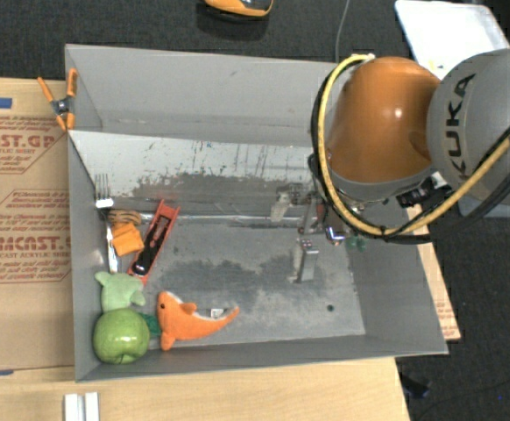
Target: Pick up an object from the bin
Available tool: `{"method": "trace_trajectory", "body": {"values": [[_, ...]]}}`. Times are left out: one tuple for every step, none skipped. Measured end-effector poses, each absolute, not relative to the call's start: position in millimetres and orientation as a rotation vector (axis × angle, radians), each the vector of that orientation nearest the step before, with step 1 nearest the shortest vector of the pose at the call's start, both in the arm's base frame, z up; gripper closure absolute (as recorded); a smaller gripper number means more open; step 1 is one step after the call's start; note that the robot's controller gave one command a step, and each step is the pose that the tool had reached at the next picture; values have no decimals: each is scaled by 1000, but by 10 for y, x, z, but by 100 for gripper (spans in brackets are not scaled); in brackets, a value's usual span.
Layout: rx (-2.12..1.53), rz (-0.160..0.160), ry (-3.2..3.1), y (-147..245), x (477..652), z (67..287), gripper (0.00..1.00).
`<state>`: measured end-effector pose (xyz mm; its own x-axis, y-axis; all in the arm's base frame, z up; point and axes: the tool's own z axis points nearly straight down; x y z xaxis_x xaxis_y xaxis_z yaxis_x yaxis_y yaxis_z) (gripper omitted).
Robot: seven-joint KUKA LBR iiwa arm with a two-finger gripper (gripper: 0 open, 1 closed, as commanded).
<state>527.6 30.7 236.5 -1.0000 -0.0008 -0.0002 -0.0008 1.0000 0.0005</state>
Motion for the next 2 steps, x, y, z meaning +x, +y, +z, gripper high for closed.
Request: {"method": "trace_trajectory", "body": {"values": [[-130,-1,3137,355,5083,2224,0],[-336,1,3118,850,5192,2232,0]]}}
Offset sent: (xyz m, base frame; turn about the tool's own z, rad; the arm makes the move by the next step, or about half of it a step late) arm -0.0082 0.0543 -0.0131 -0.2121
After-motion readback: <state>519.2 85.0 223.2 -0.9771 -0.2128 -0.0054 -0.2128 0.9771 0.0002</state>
